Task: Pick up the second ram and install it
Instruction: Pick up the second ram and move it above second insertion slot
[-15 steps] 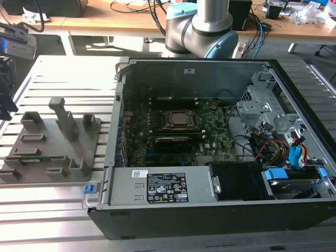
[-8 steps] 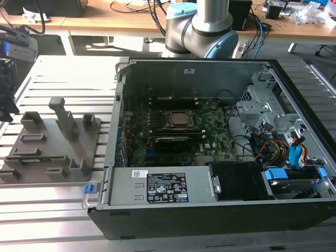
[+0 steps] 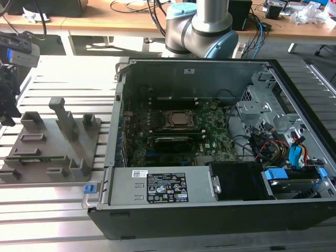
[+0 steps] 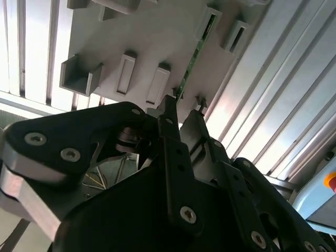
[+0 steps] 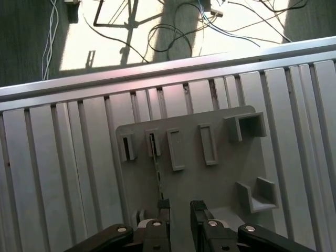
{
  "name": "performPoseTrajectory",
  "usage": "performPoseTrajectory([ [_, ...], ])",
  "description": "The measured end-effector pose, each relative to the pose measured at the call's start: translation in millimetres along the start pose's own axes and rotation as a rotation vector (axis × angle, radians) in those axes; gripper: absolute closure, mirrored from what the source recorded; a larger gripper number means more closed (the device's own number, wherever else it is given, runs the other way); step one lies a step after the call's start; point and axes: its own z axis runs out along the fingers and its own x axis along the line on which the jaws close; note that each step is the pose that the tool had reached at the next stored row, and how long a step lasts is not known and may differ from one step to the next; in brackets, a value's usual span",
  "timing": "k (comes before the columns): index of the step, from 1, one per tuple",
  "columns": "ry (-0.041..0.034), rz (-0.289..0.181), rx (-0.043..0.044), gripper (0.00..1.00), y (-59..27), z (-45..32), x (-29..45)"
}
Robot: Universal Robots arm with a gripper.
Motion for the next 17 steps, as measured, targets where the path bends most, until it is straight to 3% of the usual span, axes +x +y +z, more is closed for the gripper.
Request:
performPoseTrajectory([
  [2, 0.0035, -0.080, -0.0013, 0.70, -0.3, 4.2, 0.3],
  [11, 0.0036, -0.082, -0.0012, 0.70, -1.7, 27.9, 3.0],
  [17, 0.0036, -0.082, -0.0013, 0.70, -3.1, 50.5, 3.5],
])
